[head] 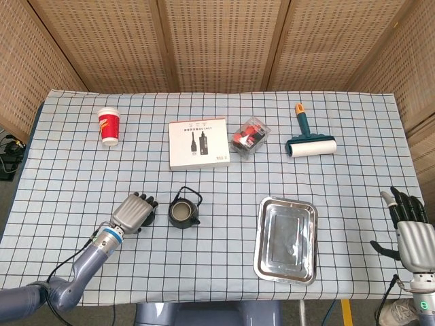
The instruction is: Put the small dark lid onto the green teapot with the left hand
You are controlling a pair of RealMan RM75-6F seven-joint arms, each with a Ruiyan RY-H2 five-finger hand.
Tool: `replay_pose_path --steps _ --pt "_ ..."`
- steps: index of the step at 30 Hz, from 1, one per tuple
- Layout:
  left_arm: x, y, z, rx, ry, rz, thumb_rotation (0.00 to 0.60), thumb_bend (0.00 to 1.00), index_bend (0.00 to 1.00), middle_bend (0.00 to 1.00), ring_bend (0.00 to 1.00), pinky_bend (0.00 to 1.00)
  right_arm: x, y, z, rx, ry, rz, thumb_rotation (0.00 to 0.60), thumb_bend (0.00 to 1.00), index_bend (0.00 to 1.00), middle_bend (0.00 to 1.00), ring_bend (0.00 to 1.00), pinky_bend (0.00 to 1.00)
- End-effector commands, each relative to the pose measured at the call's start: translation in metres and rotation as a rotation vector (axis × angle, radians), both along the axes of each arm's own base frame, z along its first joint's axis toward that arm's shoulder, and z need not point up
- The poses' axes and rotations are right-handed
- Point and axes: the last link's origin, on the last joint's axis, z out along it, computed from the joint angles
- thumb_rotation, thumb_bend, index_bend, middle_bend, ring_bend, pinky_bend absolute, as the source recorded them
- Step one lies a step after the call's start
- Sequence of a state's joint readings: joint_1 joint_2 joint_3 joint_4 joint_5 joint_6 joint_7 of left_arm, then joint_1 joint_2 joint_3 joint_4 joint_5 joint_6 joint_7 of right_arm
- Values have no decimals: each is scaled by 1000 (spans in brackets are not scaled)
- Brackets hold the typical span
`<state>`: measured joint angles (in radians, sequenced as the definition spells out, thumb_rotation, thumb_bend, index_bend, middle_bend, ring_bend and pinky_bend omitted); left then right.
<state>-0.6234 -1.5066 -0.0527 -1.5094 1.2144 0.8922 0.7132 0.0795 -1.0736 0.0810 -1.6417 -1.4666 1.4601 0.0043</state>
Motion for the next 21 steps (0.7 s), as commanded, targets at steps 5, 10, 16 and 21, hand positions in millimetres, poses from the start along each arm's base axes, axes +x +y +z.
replay_pose_path --steps 5,10,16,21 --pt "-2 -1 -3 16 17 -15 600 13 361 342 390 448 0 0 0 -1 -1 1 600 3 0 0 0 0" --pt "-4 -3 -5 22 22 -11 600 21 390 369 420 467 0 0 0 -1 -2 2 600 3 0 0 0 0" --pt "-5 -3 -5 31 18 2 600 46 515 478 521 540 0 0 0 -1 -3 3 600 3 0 0 0 0" --pt "-3 -3 -1 38 6 17 600 48 525 485 527 544 0 0 0 -1 -4 4 600 3 0 0 0 0"
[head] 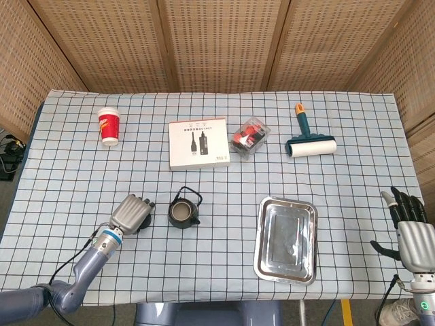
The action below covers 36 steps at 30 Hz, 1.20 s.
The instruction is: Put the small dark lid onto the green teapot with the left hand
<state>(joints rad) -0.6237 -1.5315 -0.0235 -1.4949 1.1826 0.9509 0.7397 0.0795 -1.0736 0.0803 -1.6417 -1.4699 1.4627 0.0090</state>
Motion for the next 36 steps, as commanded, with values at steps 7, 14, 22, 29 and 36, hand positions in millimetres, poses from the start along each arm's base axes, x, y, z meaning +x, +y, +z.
replay_pose_path --steps 7,14,22,29,36 --pt "18 4 24 41 -84 -15 600 47 525 485 527 544 0 0 1 -1 -4 0 600 2 0 0 0 0" --pt "55 4 52 86 -202 -93 600 43 519 485 527 544 1 0 1 -3 -9 3 600 3 0 0 0 0" --pt "93 8 37 50 -223 -133 600 43 519 485 527 544 1 1 2 -3 -13 3 600 3 0 0 0 0" --pt "108 10 8 18 -189 -124 600 41 516 485 527 543 -1 0 6 -12 -27 0 600 3 0 0 0 0" --pt "111 9 -7 21 -154 -114 600 41 516 485 527 544 -1 1 9 -14 -39 2 600 3 0 0 0 0"
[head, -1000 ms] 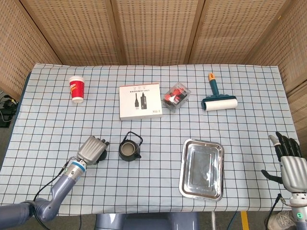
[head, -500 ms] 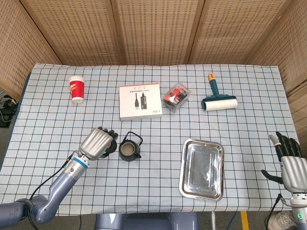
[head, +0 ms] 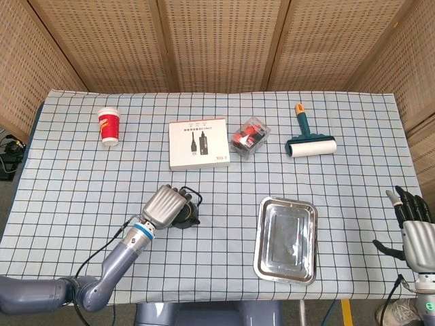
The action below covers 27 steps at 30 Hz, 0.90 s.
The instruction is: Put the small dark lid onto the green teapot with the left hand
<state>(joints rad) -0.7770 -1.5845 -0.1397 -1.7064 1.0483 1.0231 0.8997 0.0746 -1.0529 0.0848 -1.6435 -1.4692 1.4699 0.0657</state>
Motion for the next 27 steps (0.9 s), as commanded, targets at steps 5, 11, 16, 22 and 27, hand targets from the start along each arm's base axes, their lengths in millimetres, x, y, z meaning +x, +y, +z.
replay_pose_path --steps 5,11,16,22,27 --pt "2 4 -11 2 7 24 600 39 515 484 527 544 0 0 1 -1 -5 1 600 3 0 0 0 0" --pt "4 5 -15 5 19 33 600 32 469 445 511 528 0 0 3 -3 -13 -1 600 3 0 0 0 0" --pt "6 3 -16 -24 -10 55 600 0 116 59 121 265 0 0 4 -7 -16 2 600 3 0 0 0 0" --pt "7 2 -1 -14 -45 31 600 0 10 0 0 114 0 0 4 -7 -17 3 600 3 0 0 0 0" --pt "11 2 26 24 -96 14 600 0 6 0 0 113 1 1 3 -4 -13 6 600 3 0 0 0 0"
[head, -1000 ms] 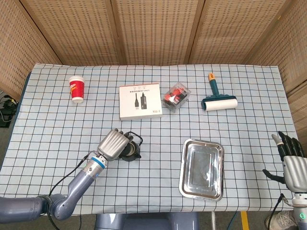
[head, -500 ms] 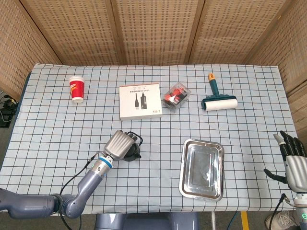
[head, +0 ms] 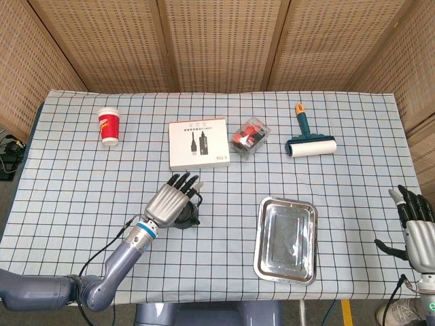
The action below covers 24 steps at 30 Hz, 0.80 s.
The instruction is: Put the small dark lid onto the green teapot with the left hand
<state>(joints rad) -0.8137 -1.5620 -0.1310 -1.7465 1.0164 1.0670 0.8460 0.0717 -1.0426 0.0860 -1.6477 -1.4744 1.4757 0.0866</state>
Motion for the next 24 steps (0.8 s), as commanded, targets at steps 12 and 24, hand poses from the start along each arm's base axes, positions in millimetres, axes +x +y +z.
replay_pose_path --steps 12,24 --pt "-16 -14 67 -60 -180 1 600 1000 372 275 313 459 4 2 -4 8 8 13 600 3 0 0 0 0" --pt "-37 -26 36 -192 -94 49 600 1000 382 273 320 461 3 1 -4 6 14 7 600 3 0 0 0 0"
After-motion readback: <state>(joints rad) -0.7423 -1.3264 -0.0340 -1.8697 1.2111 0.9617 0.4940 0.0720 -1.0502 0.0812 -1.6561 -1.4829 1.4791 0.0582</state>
